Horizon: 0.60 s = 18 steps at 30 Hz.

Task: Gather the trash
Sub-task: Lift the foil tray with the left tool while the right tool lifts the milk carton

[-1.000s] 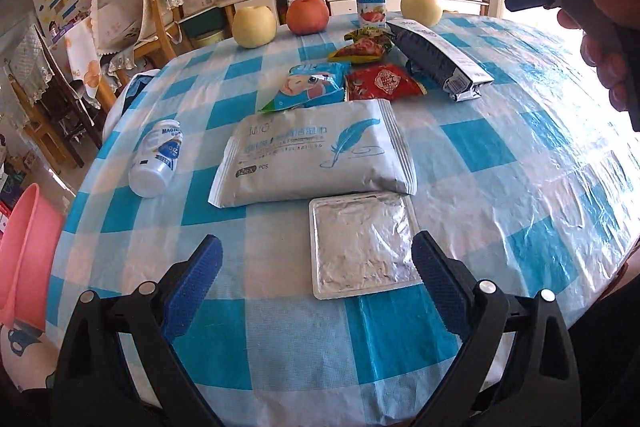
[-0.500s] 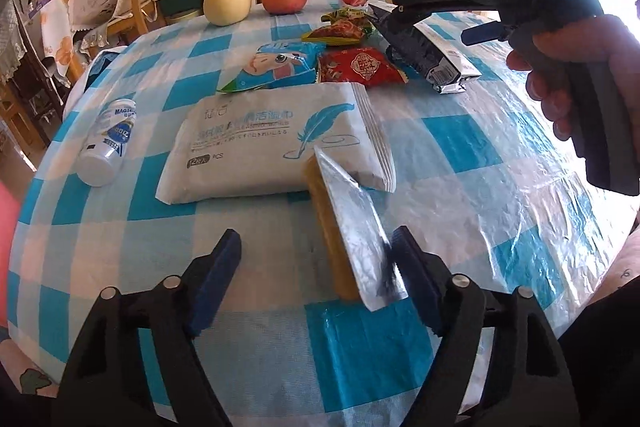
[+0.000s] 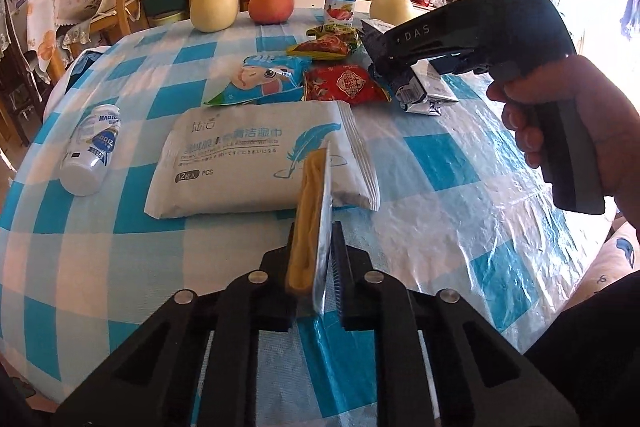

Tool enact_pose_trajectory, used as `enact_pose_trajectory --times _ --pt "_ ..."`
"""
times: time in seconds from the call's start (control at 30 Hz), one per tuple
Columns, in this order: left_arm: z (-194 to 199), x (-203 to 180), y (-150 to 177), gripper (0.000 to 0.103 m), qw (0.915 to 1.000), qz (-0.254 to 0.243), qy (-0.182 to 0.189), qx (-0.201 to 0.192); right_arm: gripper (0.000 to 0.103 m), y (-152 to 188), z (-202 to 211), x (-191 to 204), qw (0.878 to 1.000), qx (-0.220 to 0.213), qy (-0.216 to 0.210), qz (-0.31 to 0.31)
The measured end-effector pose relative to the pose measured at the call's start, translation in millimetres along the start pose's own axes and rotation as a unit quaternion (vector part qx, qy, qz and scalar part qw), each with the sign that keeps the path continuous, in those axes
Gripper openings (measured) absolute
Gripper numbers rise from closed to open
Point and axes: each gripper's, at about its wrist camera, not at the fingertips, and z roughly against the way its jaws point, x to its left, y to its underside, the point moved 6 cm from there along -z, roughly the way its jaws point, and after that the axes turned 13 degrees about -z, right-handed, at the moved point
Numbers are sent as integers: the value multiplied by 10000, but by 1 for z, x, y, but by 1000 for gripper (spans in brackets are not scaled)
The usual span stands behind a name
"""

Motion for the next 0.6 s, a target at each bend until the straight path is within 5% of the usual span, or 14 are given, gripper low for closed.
enact_pose_trajectory --times 0.6 --pt "27 25 -21 11 9975 219 131 -663 54 4 25 2 9991 -285 -107 -296"
